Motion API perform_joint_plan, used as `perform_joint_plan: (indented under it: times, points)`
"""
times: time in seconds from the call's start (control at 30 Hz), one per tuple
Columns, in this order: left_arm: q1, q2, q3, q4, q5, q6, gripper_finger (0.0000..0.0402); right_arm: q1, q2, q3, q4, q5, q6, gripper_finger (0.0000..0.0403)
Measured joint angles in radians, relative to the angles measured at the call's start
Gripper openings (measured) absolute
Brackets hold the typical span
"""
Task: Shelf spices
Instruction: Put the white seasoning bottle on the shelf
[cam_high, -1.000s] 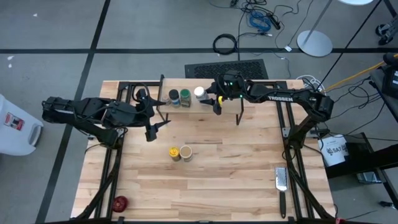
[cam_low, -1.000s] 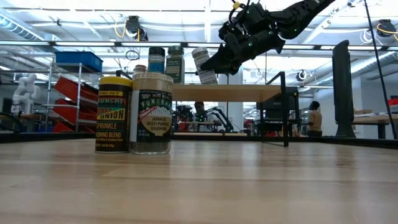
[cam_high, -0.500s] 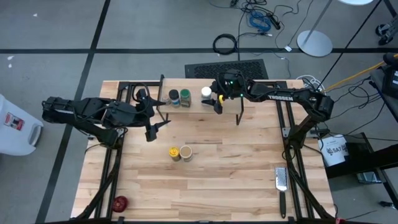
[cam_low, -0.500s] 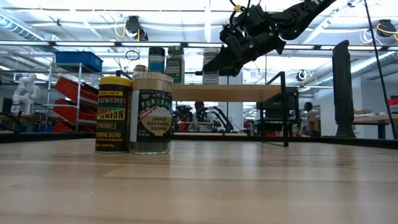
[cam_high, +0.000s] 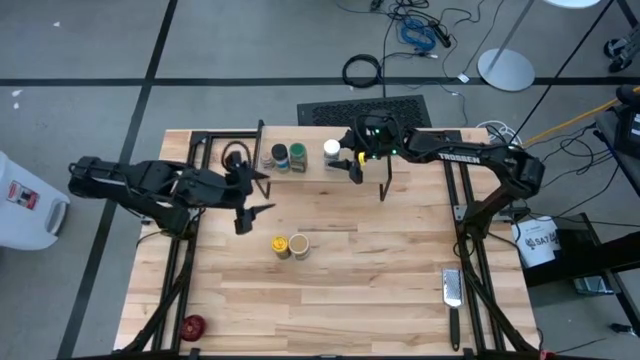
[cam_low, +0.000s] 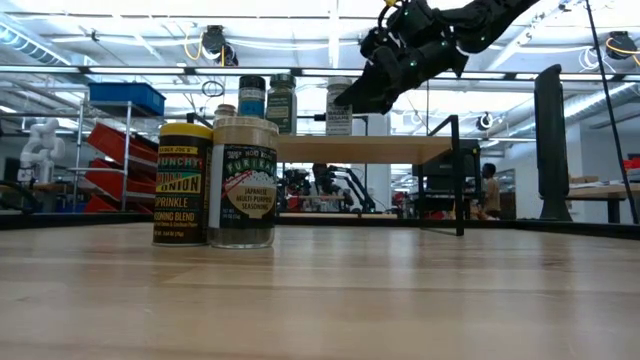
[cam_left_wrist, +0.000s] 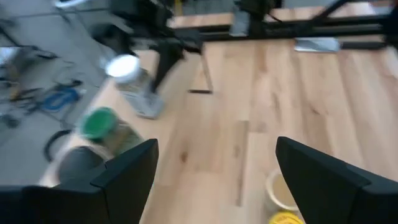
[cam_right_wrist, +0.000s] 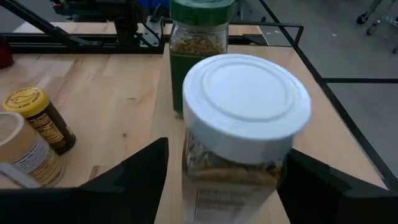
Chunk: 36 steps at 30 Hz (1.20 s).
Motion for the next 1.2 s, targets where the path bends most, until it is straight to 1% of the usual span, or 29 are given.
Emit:
perform_joint_plan:
  times: [0.1, 0.17, 0.23, 0.27, 0.4, 0.43, 0.53, 0.63, 0.73, 0.83, 0.97, 1.2]
  points:
    - [0.0, 0.0, -0.051, 0.02, 0.057, -0.008, 0.0335, 0.0, -0.034, 0.0, -0.04, 0.005, 0.0, 0.0258]
    - [-0.001, 0.001, -0.081, 0.019, 0.071, -0.035, 0.0335, 0.0, -0.062, 0.0, -0.062, 0.009, -0.001, 0.0258]
    - [0.0, 0.0, -0.114, 0.021, 0.087, -0.058, 0.0335, 0.002, -0.095, 0.0, -0.088, 0.038, -0.013, 0.0258]
    - [0.0, 0.0, -0.13, 0.016, 0.091, -0.07, 0.0335, 0.008, -0.114, 0.0, -0.107, 0.06, -0.023, 0.0258]
    - [0.0, 0.001, -0.192, 0.028, 0.159, -0.119, 0.0335, 0.033, -0.195, 0.0, -0.182, 0.233, -0.062, 0.0258]
    - [0.0, 0.001, -0.205, 0.029, 0.171, -0.128, 0.0335, 0.04, -0.215, 0.0, -0.198, 0.259, -0.067, 0.0258]
    - [-0.001, 0.004, -0.246, 0.045, 0.195, -0.155, 0.0335, 0.066, -0.268, 0.0, -0.224, 0.266, -0.025, 0.0258]
    - [-0.001, 0.011, -0.27, 0.055, 0.197, -0.174, 0.0335, 0.107, -0.292, 0.0, -0.237, 0.25, 0.035, 0.0258]
    - [-0.001, 0.028, -0.27, 0.058, 0.197, -0.181, 0.0335, 0.157, -0.275, 0.0, -0.269, 0.202, 0.062, 0.0258]
    - [-0.001, 0.045, -0.271, 0.082, 0.196, -0.178, 0.0335, 0.207, -0.225, 0.0, -0.267, 0.211, 0.059, 0.0253]
    - [-0.001, 0.069, -0.271, 0.096, 0.196, -0.174, 0.0335, 0.246, -0.144, 0.0, -0.238, 0.222, 0.038, 0.0233]
    - [-0.001, 0.091, -0.271, 0.099, 0.195, -0.175, 0.0335, 0.256, -0.047, -0.002, -0.167, 0.37, 0.013, 0.0179]
